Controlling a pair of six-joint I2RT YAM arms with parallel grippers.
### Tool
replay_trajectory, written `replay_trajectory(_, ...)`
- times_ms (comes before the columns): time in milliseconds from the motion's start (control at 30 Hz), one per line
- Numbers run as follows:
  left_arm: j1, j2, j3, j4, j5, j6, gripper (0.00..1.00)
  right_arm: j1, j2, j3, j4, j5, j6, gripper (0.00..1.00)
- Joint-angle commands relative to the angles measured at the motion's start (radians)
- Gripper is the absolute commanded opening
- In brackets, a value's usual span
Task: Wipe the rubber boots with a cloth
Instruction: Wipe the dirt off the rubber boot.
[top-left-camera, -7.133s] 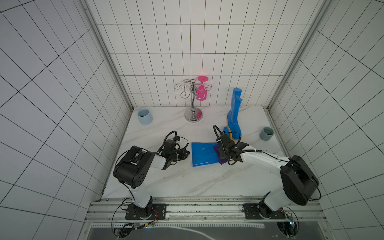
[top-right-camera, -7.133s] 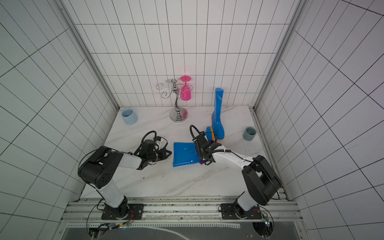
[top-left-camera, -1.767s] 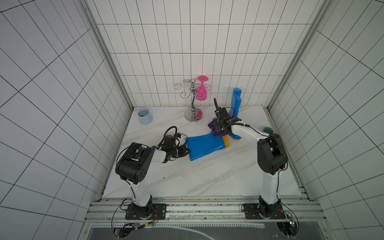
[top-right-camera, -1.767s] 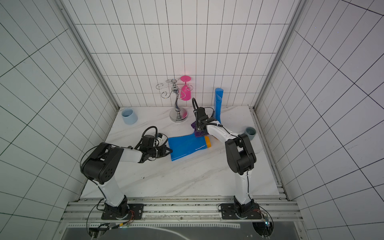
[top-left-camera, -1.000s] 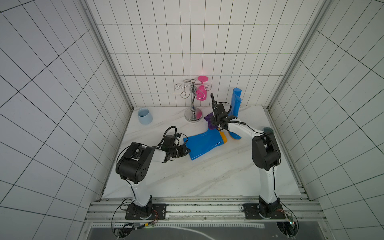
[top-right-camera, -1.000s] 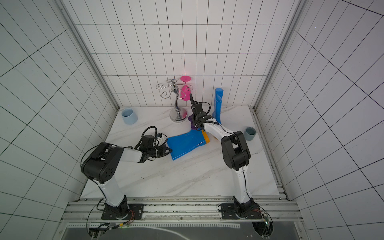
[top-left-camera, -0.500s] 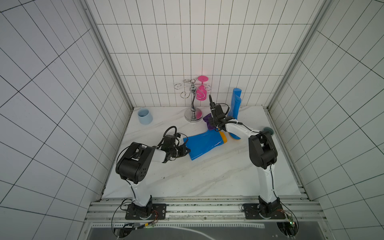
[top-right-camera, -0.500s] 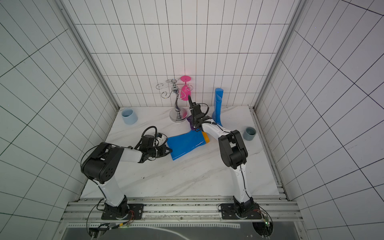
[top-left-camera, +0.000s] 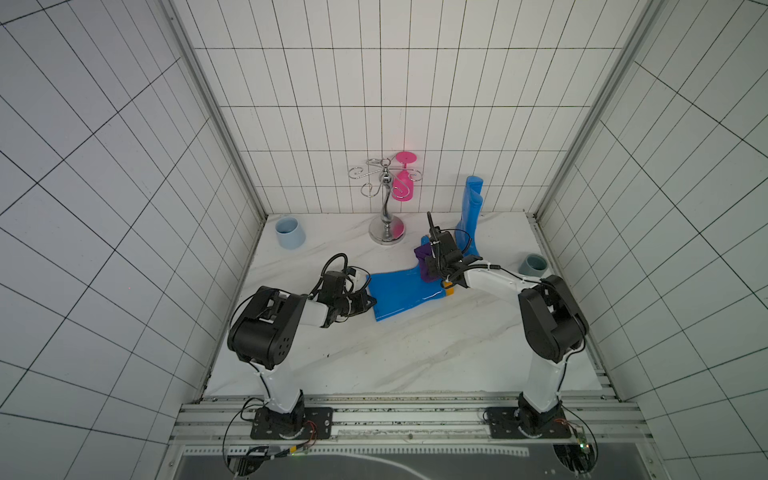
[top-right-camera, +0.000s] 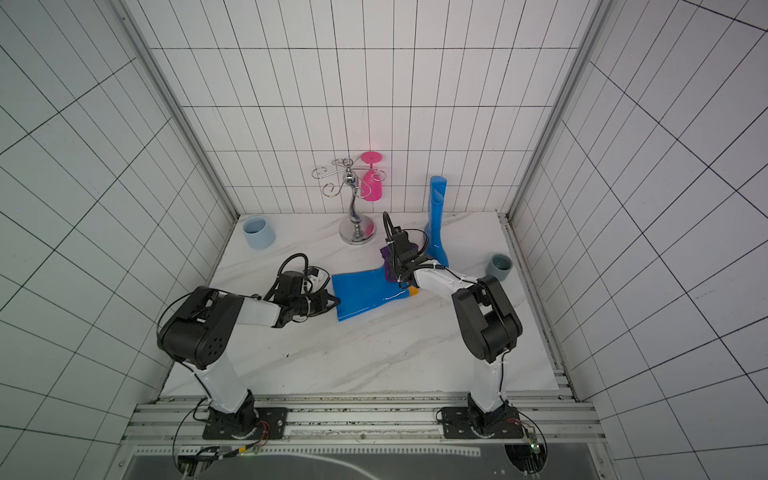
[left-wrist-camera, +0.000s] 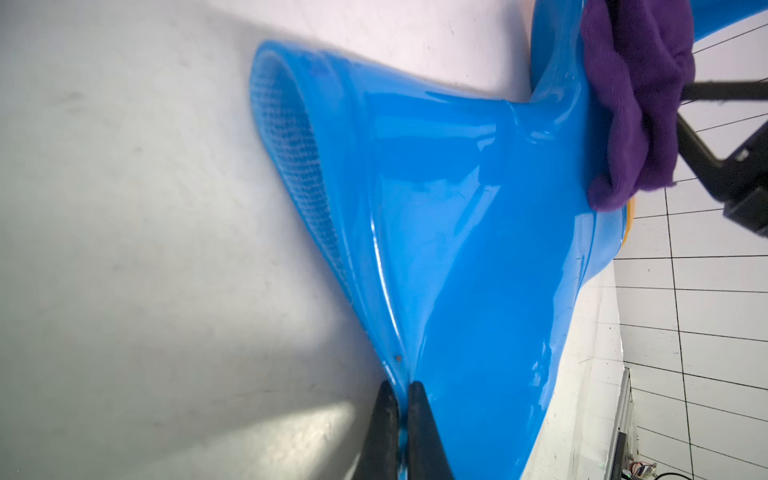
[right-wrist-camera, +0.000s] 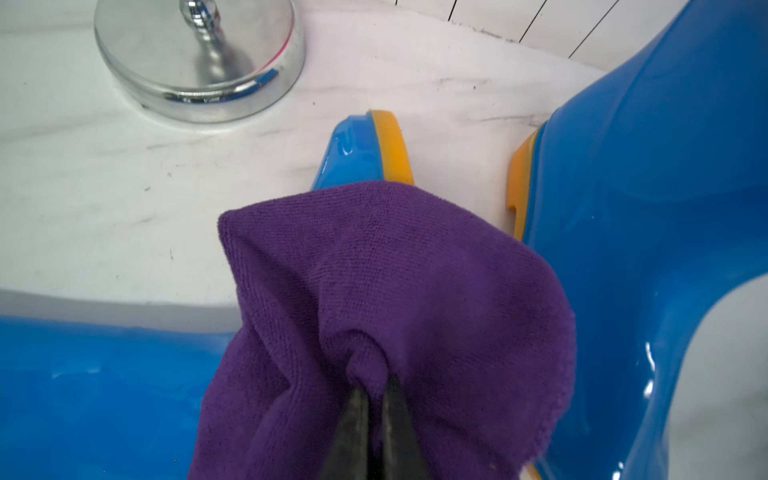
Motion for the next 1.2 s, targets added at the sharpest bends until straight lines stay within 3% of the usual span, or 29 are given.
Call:
replay_trajectory(0,0.02,0.047,-0.05,-0.173,-0.125,-0.008,0.0,0.035,-0.021,-0.117,-0.142,-0.052,0.052,0.0)
replay_trajectory(400,0.037,-0.037,-0.061,-0.191,-0.132,-0.026,0.0,0.184,-0.256,-0.347,-0.186,-0.1,0.207,0.0)
replay_trajectory(700,0.047,-0.167,-0.064,-0.269,-0.152,-0.017,0.0,0.232,-0.414,-0.35,-0.26,-0.066,0.259,0.0)
replay_trajectory(867,0.08,-0.259,-0.053,-0.344,-0.154,0.004,0.0,0.199,-0.461,-0.322,-0.334,-0.052,0.27,0.0)
replay_trajectory(1167,0.108,-0.447,-0.001,-0.517,-0.175,0.039,0.0,-0.003,-0.585,-0.471,-0.387,-0.076,0.337,0.0)
